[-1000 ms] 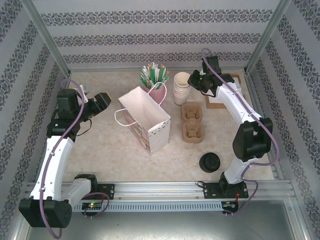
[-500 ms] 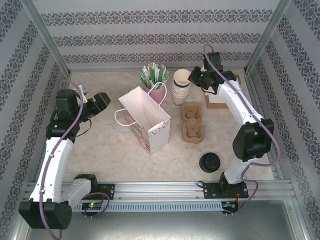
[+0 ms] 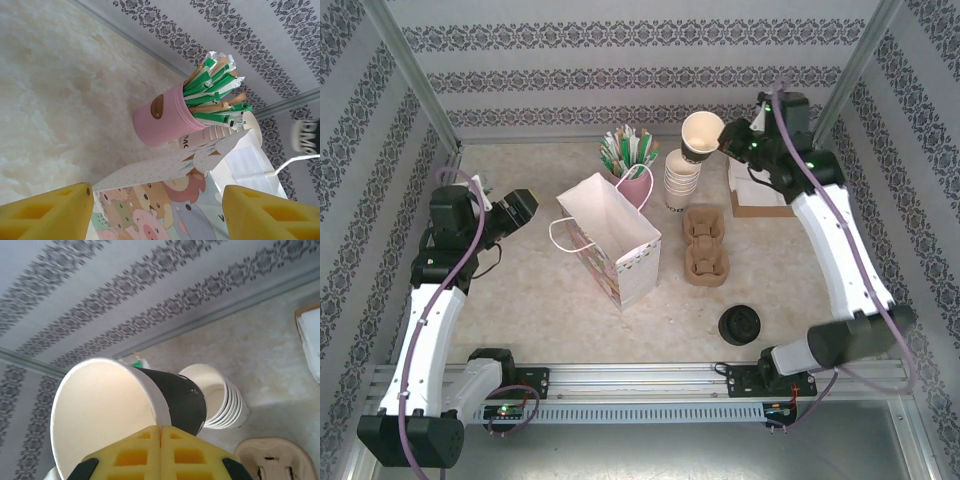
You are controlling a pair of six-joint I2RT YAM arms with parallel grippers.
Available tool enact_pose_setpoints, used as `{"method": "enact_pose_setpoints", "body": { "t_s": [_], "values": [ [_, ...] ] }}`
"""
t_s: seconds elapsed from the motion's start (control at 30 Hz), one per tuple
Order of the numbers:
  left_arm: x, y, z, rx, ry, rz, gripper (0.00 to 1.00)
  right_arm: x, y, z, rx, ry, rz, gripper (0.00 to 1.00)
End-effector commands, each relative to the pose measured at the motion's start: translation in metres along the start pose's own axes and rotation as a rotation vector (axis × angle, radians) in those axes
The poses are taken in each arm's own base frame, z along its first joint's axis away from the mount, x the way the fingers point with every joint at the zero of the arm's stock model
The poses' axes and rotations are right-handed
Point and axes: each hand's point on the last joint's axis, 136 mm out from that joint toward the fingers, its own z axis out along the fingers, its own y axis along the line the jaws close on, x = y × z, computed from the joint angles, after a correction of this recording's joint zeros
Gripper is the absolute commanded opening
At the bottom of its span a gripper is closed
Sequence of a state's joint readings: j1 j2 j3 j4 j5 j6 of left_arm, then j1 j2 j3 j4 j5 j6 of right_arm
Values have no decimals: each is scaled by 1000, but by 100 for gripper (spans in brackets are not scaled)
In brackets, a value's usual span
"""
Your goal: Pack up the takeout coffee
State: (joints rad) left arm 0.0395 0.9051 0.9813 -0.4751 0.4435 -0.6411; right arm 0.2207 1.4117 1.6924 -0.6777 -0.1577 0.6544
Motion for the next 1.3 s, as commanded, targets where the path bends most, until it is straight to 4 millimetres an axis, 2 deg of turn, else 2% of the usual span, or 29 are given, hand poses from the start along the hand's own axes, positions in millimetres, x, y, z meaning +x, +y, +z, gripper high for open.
{"method": "enact_pose_setpoints", "body": {
  "t_s": [0.0, 0.17, 0.27, 0.37, 0.53, 0.87, 1.1, 1.27],
  "values": [
    [-3, 0, -5, 9, -42, -15, 67, 15, -3, -46, 20, -2, -26, 0],
    [13, 3, -7, 31, -8, -61, 63, 60, -16, -100, 42, 46, -17, 0],
    [28, 5, -9, 54, 33, -86, 61, 95, -29, -120, 62, 106, -3, 0],
    [45, 13, -11, 49, 62, -102, 60, 131, -45, -128, 87, 164, 5, 0],
    [72, 26, -14, 44, 97, -131, 60, 188, -75, -123, 134, 266, 23, 0],
    [129, 44, 4, 21, 237, -180, 59, 266, -92, -80, 135, 423, -7, 0],
    [157, 53, 18, -18, 305, -188, 59, 304, -104, -58, 118, 484, 34, 0],
    [167, 58, 25, -30, 332, -204, 59, 314, -108, -49, 132, 497, 28, 0]
  ]
}}
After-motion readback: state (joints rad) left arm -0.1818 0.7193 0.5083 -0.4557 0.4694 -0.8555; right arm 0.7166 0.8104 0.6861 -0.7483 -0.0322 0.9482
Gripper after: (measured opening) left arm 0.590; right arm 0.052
